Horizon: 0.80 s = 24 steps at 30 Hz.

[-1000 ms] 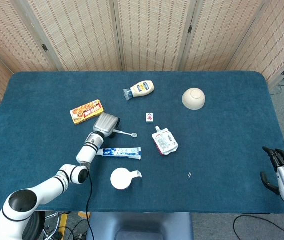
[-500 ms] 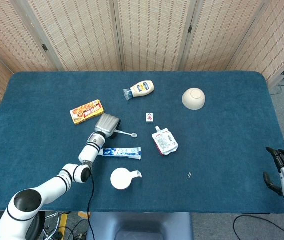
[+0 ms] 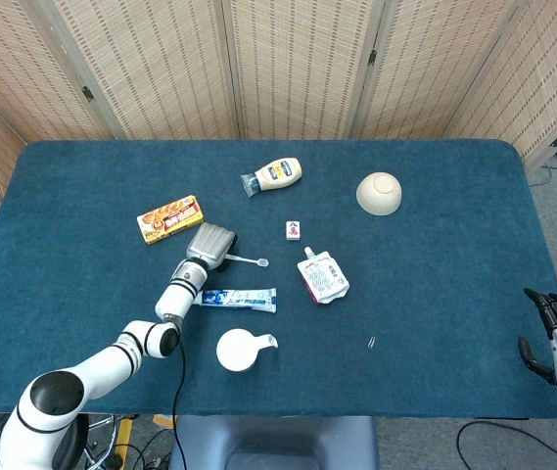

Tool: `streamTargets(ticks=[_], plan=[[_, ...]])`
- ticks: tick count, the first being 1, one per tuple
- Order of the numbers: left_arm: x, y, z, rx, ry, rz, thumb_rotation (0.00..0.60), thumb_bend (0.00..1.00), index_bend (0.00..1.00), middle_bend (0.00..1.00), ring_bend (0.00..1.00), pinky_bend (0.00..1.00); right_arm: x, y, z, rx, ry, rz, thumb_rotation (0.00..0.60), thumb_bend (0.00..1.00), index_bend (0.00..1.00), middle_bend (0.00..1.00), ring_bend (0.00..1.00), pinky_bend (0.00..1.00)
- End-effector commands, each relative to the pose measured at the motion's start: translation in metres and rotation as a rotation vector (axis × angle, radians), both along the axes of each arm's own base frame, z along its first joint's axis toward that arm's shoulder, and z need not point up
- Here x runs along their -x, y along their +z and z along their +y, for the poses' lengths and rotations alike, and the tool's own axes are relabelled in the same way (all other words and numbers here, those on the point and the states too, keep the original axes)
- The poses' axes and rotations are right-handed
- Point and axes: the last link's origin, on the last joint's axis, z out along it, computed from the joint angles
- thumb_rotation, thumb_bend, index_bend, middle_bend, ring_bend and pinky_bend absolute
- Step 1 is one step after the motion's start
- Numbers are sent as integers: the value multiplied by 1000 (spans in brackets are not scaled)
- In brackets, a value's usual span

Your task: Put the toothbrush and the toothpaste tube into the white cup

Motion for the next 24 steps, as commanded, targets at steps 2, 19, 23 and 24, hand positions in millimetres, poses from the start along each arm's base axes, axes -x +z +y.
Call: streamTargets(ticks=[2, 19, 23, 24], plan=[[-1, 6, -1, -3, 5, -51, 600, 447, 598, 1000, 997, 1000, 0, 0, 0, 0, 3, 0, 600, 336, 141, 244, 177, 116], [-17, 77, -42, 70, 52, -556, 600, 447, 629, 1000, 996, 1000, -7, -5, -7, -20, 38, -2, 600, 336, 141, 244, 177, 116], [-18, 91, -64, 109, 23, -628, 600, 447, 635, 1000, 993, 1000, -9, -6, -9, -25, 47, -1, 600, 336, 141, 244, 177, 116], [-18, 94, -70, 127, 23, -654, 600, 447, 634, 1000, 992, 1000, -10, -7, -10, -27, 49, -1, 600, 336, 141, 244, 177, 116]])
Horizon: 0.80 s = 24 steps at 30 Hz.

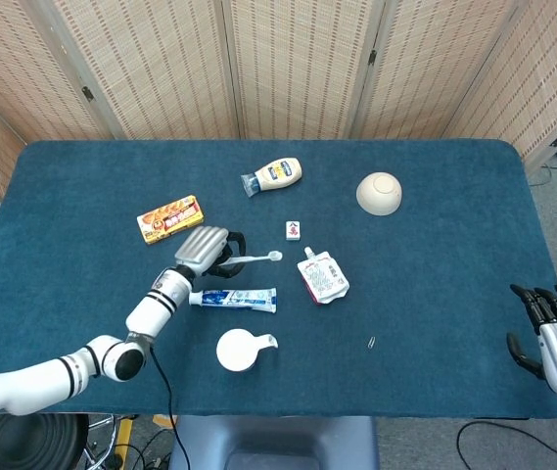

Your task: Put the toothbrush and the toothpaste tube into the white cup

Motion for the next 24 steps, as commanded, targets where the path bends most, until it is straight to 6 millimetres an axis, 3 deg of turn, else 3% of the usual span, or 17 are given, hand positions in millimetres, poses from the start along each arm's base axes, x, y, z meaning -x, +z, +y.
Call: streamTargets(ticks=[1, 18, 24], plan=[[6, 25, -23, 26, -13, -109, 600, 447, 633, 1000, 989, 1000, -1, -1, -1, -4, 5, 0, 600, 336, 141, 244, 177, 116], [-10, 33, -97, 296, -7, -422, 600, 446, 623, 1000, 968, 998, -2, -3, -1, -7, -1, 4, 600, 336, 141, 244, 177, 116], [-13, 25, -110, 319, -34, -443, 600, 447, 621, 1000, 967, 998, -2, -3, -2, -7, 0, 3, 600, 336, 141, 244, 177, 116]])
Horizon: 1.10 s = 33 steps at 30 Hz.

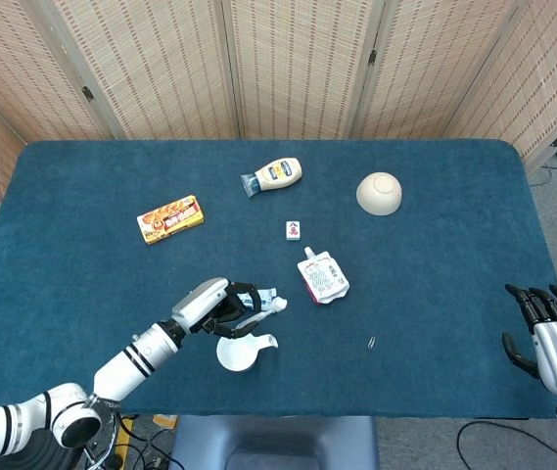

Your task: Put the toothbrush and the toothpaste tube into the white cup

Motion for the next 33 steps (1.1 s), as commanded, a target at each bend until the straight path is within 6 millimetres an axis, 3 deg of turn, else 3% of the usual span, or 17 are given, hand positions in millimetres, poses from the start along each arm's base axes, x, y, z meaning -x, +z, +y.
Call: streamTargets(ticks=[1, 11, 26, 29, 33], plan=[[1, -7, -7, 10, -12, 0, 600, 448, 619, 1000, 966, 997, 0, 1, 0, 1, 0, 0, 600, 336, 141, 244, 177, 116], [11, -24, -13, -20, -42, 48, 600, 447, 615, 1000, 959, 993, 3, 3, 1, 7, -8, -4, 600, 336, 141, 244, 177, 116], [34, -24, -23, 7, -4, 72, 600, 447, 578, 1000, 951, 974, -1, 1, -2, 2, 5, -5, 600, 336, 141, 245, 179, 116], [38, -25, -23, 3, -9, 84, 600, 442, 528, 1000, 939, 954, -2, 1, -2, 0, 7, -4, 600, 336, 141, 245, 180, 116], [42, -24, -22, 0, -22, 113, 600, 430, 349, 1000, 921, 928, -4, 2, -3, 3, 12, -4, 600, 336, 141, 245, 180, 116]])
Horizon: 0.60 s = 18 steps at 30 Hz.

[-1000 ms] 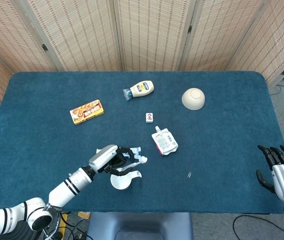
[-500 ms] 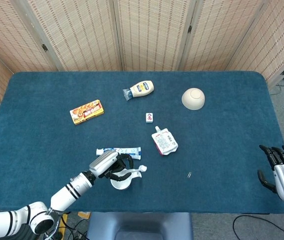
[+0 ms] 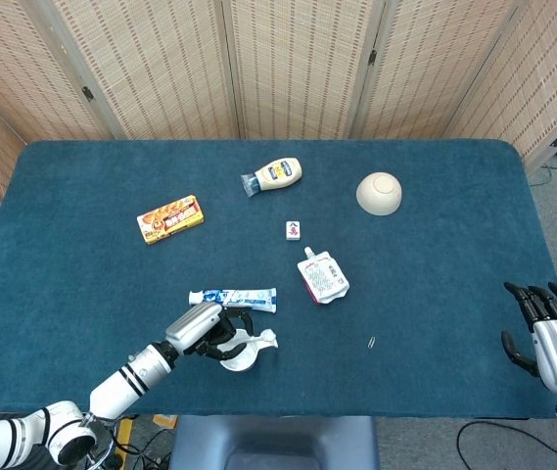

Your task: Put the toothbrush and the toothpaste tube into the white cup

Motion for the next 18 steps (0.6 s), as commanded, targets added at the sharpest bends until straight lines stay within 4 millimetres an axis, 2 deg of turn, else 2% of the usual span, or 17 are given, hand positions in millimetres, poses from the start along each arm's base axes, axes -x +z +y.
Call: streamTargets(ticks=[1, 5, 10, 15, 18], plan=[[2, 1, 1, -10, -10, 14, 600, 416, 314, 1000, 920, 927, -1, 1, 0, 1, 2, 1, 600, 336, 141, 245, 180, 116], [4, 5, -1, -24, -26, 24, 600, 361, 242, 1000, 915, 923, -1, 1, -1, 1, 3, 1, 600, 337, 141, 245, 182, 116], [2, 23, 3, -70, -35, -4, 600, 358, 226, 1000, 905, 912, -2, 1, -1, 5, 7, 1, 600, 336, 141, 246, 182, 116], [3, 50, 28, -164, 16, -27, 600, 358, 307, 1000, 904, 912, -3, 1, -2, 6, 9, 3, 600, 336, 141, 247, 183, 116], [10, 54, 45, -193, 59, 5, 600, 358, 370, 1000, 909, 912, -2, 0, -2, 5, 6, 3, 600, 336, 141, 247, 184, 116]])
